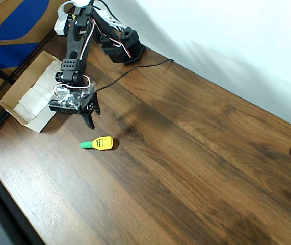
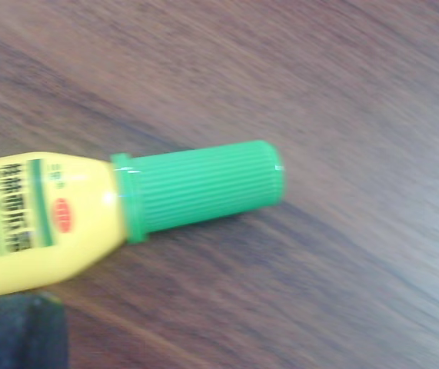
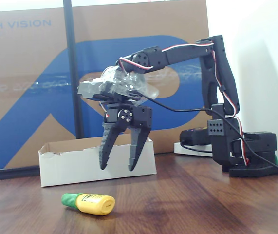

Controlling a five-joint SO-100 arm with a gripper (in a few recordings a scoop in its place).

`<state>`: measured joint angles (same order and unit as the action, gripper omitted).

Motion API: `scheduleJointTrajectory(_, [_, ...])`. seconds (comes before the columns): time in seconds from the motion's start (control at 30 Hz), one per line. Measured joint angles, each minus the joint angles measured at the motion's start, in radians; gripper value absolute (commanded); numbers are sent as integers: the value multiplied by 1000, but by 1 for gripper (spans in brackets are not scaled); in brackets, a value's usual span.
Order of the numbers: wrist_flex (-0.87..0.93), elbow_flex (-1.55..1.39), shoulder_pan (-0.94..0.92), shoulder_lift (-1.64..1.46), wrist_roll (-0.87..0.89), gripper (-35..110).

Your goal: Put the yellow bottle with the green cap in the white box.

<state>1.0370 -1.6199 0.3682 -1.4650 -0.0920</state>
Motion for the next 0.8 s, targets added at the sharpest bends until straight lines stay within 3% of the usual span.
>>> scheduleJointTrajectory(0.43, [115, 295, -18, 198, 37, 28])
scheduleJointTrajectory(0.8, [110, 377, -17, 344, 25, 34])
